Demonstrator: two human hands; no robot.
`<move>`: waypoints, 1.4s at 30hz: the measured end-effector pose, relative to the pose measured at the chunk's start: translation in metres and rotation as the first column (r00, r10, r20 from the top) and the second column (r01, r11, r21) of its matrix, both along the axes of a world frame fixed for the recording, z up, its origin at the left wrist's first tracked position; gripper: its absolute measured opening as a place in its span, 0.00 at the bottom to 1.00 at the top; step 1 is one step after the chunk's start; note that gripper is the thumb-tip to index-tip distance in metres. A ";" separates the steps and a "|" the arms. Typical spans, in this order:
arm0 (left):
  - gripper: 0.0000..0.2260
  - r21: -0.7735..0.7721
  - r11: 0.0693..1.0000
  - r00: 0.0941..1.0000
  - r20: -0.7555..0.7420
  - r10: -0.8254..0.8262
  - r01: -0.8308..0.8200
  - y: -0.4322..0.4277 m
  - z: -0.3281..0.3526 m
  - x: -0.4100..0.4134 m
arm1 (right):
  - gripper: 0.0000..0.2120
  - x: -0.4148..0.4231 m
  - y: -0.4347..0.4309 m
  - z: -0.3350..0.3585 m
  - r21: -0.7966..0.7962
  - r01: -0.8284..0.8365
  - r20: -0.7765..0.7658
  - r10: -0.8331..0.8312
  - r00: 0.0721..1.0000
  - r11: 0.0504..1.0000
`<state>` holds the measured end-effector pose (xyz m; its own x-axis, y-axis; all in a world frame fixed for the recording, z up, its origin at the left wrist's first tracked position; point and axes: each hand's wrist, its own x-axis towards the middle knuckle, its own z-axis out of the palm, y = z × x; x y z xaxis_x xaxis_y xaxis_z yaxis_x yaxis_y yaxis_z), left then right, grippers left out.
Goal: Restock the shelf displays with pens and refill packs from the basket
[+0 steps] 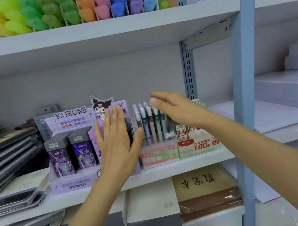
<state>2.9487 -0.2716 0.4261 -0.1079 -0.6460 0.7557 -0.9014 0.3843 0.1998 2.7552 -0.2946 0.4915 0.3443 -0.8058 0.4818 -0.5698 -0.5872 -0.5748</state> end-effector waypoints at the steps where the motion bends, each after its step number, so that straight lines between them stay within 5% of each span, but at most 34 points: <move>1: 0.34 0.027 1.000 1.000 0.002 -0.001 0.001 -0.001 -0.001 0.001 | 0.27 0.008 -0.003 0.000 0.003 0.000 -0.025 0.000 1.000 1.000; 7: 0.31 0.013 0.999 0.999 0.012 -0.041 0.040 -0.009 -0.002 0.002 | 0.24 0.012 -0.006 -0.003 -0.063 -0.002 -0.046 -0.001 0.999 0.998; 15: 0.30 -0.117 0.992 0.996 0.079 0.050 -0.041 0.000 -0.003 0.026 | 0.25 0.025 -0.011 -0.006 -0.292 -0.087 -0.459 -0.060 0.886 0.952; 20: 0.32 -0.081 0.991 0.985 0.127 0.118 -0.108 0.010 -0.006 0.056 | 0.18 0.044 -0.022 0.000 -0.349 0.028 -0.380 -0.169 0.910 0.937; 25: 0.32 -0.084 0.977 0.972 0.113 0.206 -0.198 0.016 -0.002 0.108 | 0.26 0.050 -0.006 -0.004 -0.419 -0.100 -0.334 -0.051 0.941 0.902; 29: 0.28 -0.002 0.978 0.968 0.145 0.205 -0.207 0.016 0.000 0.136 | 0.28 0.092 -0.001 -0.011 -0.401 -0.108 -0.481 -0.109 0.870 0.910; 32: 0.25 -0.011 0.985 0.970 0.171 0.173 -0.174 0.012 0.003 0.138 | 0.19 0.111 -0.006 -0.013 -0.397 -0.054 -0.563 -0.196 0.803 0.916; 42: 0.29 -0.048 0.976 0.970 0.108 0.218 -0.214 0.006 -0.005 0.129 | 0.27 0.111 0.001 -0.021 -0.443 -0.111 -0.518 -0.154 0.841 0.889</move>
<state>3.0778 -0.2660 0.4209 -0.0536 -0.6357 0.7701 -0.9796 0.1829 0.0829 2.8660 -0.2939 0.4703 0.6340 -0.5621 0.5312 -0.7184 -0.6823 0.1355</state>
